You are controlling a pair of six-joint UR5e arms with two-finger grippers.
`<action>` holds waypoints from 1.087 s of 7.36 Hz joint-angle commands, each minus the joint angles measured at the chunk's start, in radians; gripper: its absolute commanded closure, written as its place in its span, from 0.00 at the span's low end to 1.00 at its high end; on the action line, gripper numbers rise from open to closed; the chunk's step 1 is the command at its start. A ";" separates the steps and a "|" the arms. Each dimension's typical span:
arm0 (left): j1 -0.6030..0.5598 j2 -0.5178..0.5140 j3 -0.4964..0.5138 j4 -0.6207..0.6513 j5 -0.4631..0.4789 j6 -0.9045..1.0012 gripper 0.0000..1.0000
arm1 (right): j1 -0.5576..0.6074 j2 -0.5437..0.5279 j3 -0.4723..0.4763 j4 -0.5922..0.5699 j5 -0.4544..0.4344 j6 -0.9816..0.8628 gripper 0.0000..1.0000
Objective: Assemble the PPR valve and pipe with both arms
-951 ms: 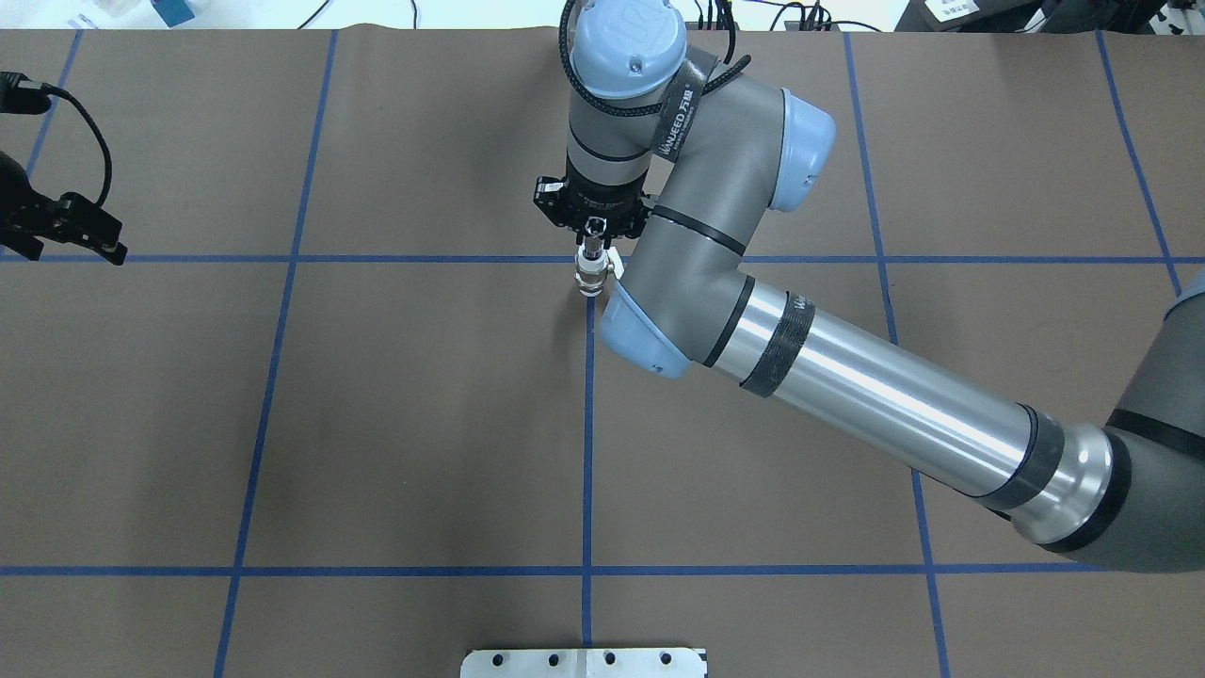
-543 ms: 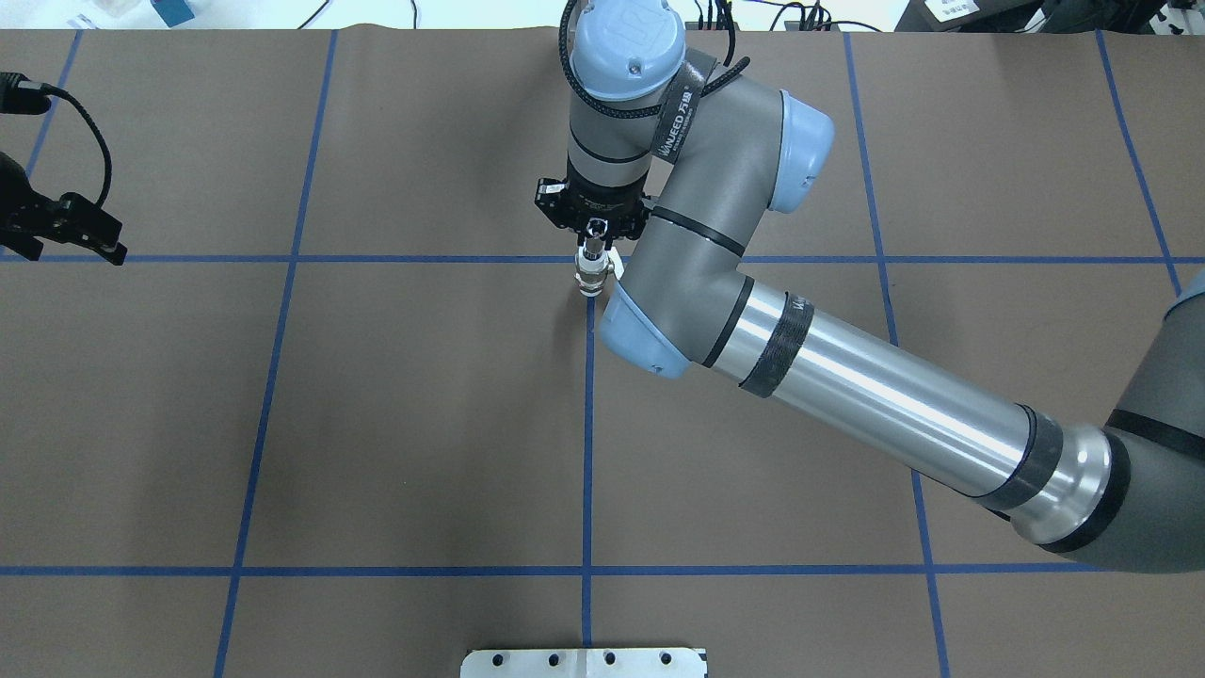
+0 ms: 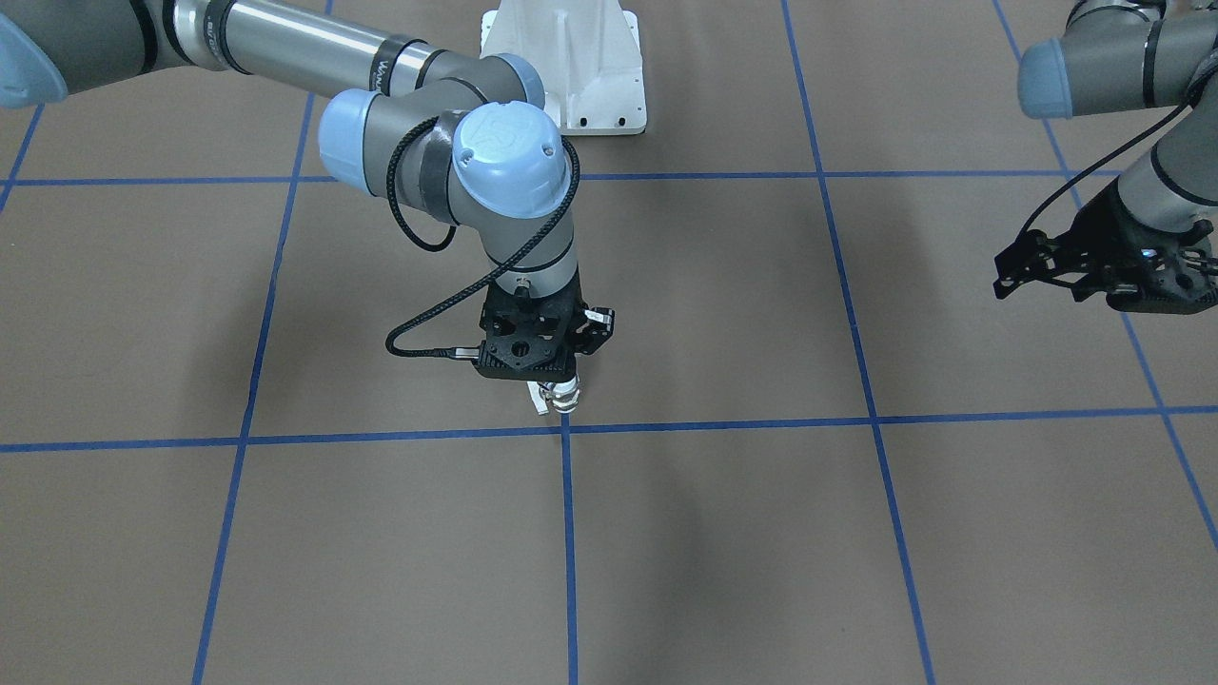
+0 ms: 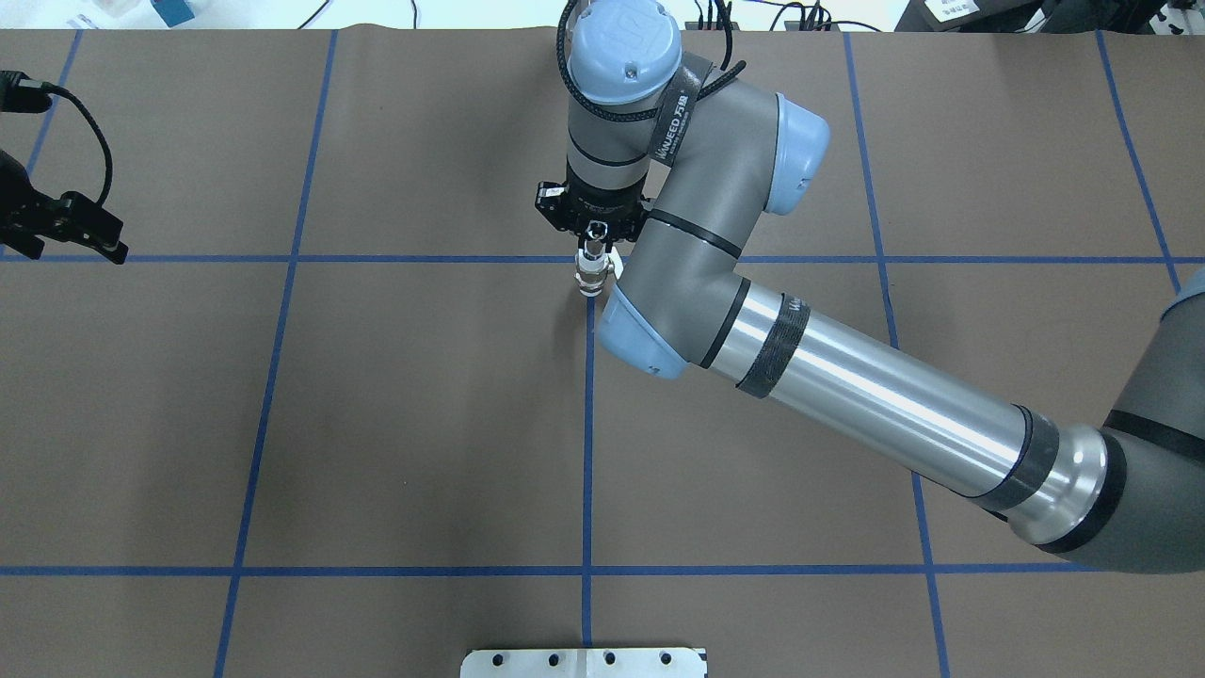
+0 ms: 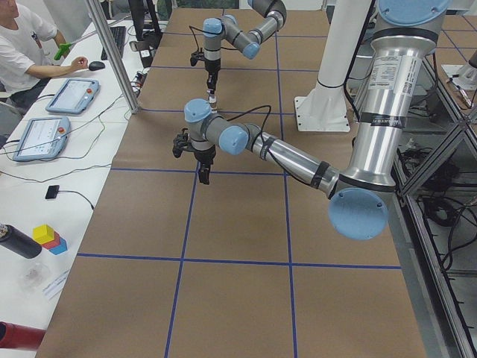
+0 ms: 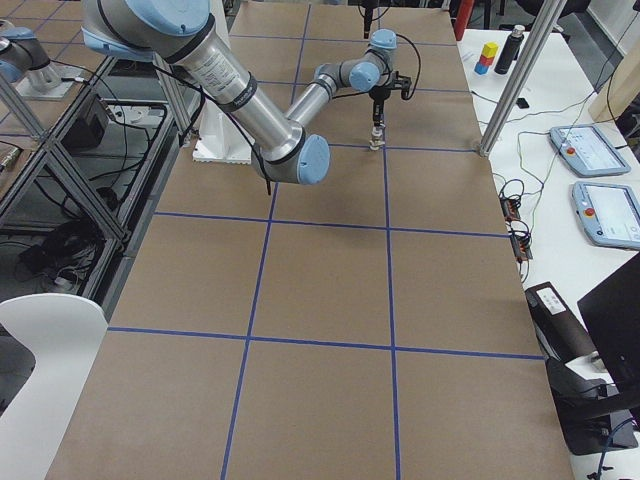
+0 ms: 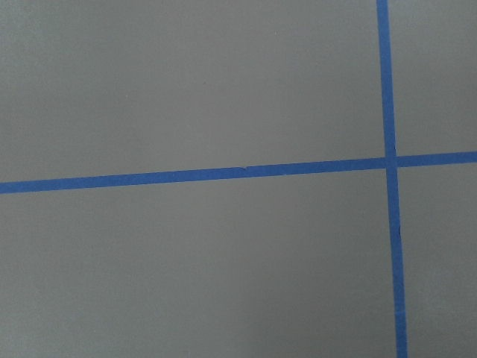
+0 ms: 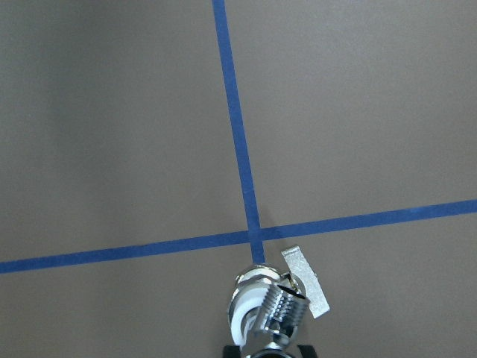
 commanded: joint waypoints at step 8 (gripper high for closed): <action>0.000 -0.004 -0.005 0.000 -0.002 -0.023 0.00 | -0.003 -0.001 -0.002 0.000 0.000 -0.004 0.35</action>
